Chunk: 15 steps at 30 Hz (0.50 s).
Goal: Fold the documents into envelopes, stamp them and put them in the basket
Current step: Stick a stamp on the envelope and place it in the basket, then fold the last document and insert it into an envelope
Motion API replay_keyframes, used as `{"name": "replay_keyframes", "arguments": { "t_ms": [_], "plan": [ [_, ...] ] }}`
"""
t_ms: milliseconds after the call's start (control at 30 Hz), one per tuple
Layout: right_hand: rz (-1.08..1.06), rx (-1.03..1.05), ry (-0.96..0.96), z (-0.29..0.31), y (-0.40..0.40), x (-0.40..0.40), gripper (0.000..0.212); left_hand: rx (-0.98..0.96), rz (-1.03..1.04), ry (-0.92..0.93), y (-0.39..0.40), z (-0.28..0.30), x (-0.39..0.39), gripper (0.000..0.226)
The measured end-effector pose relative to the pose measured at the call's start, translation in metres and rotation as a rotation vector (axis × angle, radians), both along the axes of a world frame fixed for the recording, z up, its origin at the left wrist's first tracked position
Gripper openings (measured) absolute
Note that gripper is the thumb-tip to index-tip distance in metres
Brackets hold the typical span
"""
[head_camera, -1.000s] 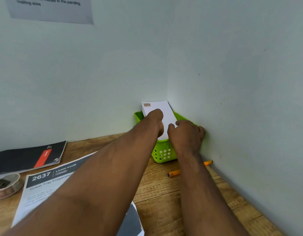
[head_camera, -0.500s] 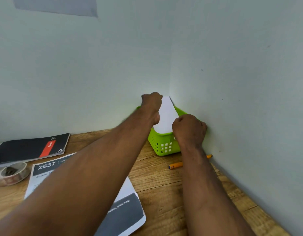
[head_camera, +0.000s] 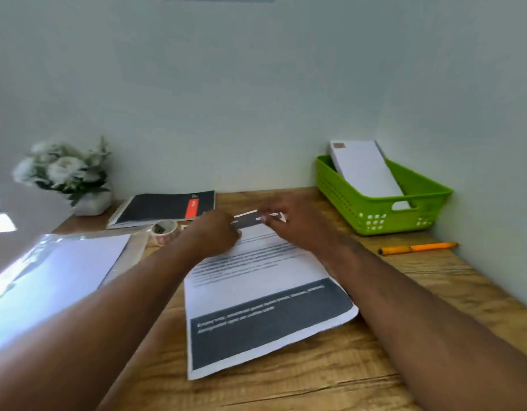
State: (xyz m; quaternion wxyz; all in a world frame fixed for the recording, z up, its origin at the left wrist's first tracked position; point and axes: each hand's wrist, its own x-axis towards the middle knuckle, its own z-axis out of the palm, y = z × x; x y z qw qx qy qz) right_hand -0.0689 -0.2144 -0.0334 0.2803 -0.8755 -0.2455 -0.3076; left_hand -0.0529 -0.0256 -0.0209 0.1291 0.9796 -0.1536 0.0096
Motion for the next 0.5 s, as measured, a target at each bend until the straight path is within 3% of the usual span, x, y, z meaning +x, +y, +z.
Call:
{"name": "replay_keyframes", "arguments": {
  "t_ms": [167,300,500],
  "plan": [
    [-0.015,-0.072,0.285,-0.016,-0.001,0.018,0.018,-0.034,-0.090,0.057,0.020,-0.020,-0.003,0.046],
    [-0.086,-0.156,0.466,-0.014,-0.001,0.024,0.048,-0.075,-0.123,0.101,0.024,-0.020,0.005,0.060],
    [-0.123,-0.164,0.609,-0.005,-0.005,0.025,0.073,0.018,-0.050,0.036,0.029,-0.023,0.012,0.082]
  ]
}}
